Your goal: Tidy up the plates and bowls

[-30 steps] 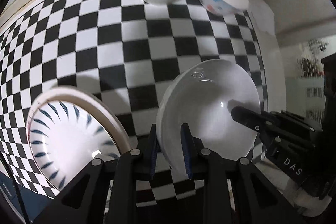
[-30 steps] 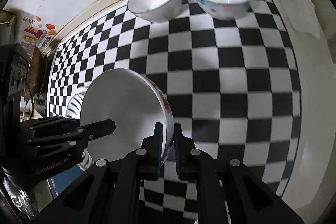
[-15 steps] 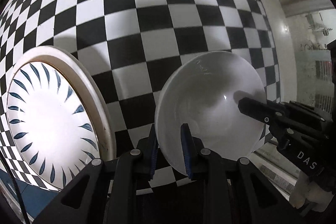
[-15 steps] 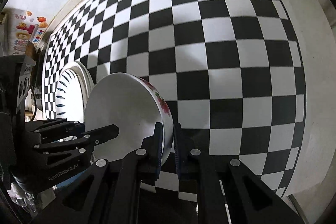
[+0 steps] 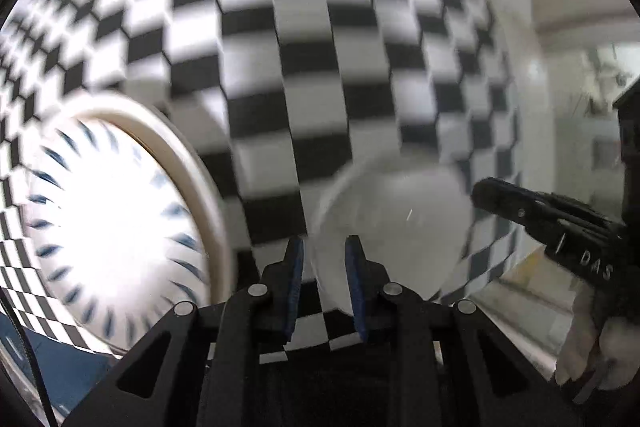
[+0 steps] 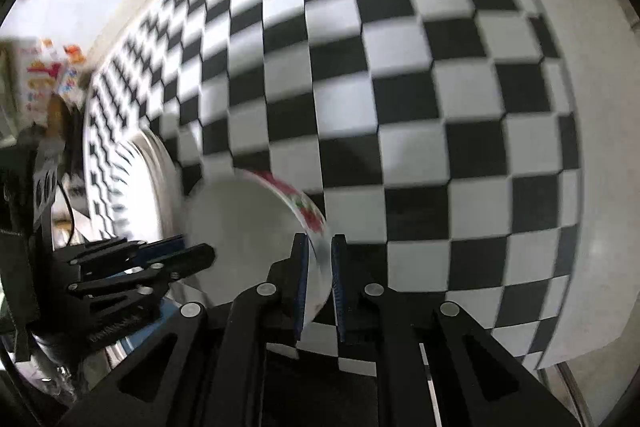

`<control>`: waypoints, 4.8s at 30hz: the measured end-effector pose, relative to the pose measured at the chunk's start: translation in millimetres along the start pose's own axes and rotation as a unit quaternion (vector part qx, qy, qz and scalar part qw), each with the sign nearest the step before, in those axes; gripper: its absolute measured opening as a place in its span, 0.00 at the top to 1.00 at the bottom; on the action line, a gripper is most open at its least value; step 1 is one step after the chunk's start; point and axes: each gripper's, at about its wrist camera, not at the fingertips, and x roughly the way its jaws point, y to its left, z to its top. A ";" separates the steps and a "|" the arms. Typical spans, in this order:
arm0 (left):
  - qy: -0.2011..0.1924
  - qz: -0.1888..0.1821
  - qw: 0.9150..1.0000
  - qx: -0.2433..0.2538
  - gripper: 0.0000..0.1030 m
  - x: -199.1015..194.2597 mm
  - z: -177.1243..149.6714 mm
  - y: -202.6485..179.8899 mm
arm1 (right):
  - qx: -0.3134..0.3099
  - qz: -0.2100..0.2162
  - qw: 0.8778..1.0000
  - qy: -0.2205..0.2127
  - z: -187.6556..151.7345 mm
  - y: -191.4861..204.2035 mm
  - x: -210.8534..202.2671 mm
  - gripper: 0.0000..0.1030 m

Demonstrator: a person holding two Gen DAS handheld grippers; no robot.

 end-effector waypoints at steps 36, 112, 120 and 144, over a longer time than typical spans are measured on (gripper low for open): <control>-0.023 -0.064 0.988 -0.135 0.87 2.1 221.2 84.2 | -0.139 -0.087 0.986 0.023 313.6 94.8 44.7 0.91; 0.011 0.054 0.994 0.096 0.86 27.4 -14.9 -13.5 | -0.009 -0.057 0.998 0.015 -34.5 12.5 8.0 0.88; 0.007 0.043 0.994 0.096 0.86 12.9 -18.8 -12.9 | -0.003 -0.031 1.000 0.000 -34.2 7.6 -12.9 0.88; -0.045 -0.030 0.999 0.004 0.77 -32.2 208.5 -35.3 | 0.076 0.047 0.991 -0.103 143.5 -57.1 -92.4 0.63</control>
